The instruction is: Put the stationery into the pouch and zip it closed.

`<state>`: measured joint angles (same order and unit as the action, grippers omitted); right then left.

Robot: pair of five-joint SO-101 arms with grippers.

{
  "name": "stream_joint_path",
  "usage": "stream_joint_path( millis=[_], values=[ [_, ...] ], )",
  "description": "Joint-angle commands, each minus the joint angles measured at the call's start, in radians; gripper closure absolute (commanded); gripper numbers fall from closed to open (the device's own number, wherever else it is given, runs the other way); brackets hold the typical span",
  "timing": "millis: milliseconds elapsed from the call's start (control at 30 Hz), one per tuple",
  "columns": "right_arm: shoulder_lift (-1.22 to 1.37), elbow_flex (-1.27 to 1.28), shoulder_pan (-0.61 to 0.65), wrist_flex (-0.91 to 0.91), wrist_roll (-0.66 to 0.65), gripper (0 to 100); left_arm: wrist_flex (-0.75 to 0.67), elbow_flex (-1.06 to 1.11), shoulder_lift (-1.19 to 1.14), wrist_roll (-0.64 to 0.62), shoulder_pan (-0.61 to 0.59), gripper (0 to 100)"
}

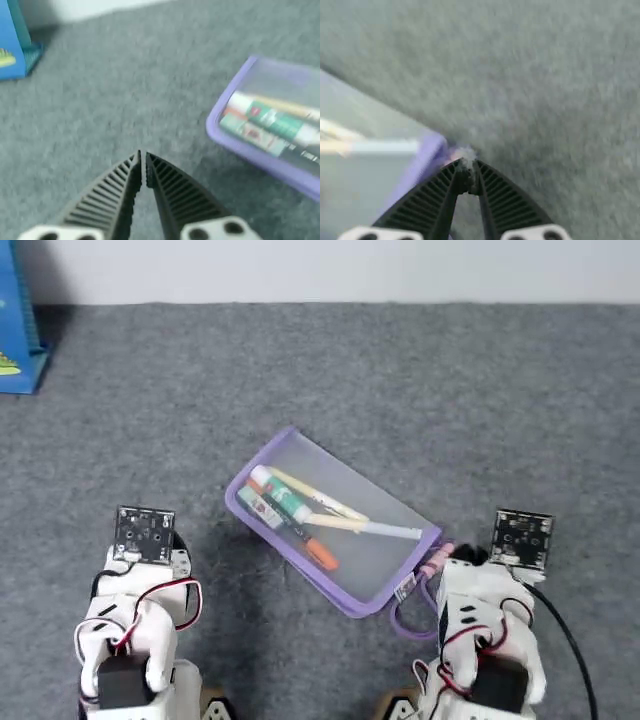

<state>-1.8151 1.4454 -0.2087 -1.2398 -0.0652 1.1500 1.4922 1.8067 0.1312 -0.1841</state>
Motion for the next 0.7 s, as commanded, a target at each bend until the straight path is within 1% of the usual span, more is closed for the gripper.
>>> stream_joint_path(
  millis=[0, 100, 300, 667],
  values=[
    [0.001, 0.064, -0.054, -0.002, -0.081, 99.1, 0.008, 0.036, 0.014, 0.012, -0.005, 99],
    [0.001, 0.127, -0.079, -0.004, -0.120, 99.1, 0.008, 0.090, 0.014, 0.012, -0.003, 99],
    [0.001, 0.222, -0.120, -0.001, -0.126, 99.1, 0.000, 0.189, 0.014, 0.017, -0.005, 99],
    [0.005, 0.236, -0.275, -0.008, -0.126, 99.1, 0.008, 0.191, 0.014, 0.014, -0.008, 99]
  ],
)
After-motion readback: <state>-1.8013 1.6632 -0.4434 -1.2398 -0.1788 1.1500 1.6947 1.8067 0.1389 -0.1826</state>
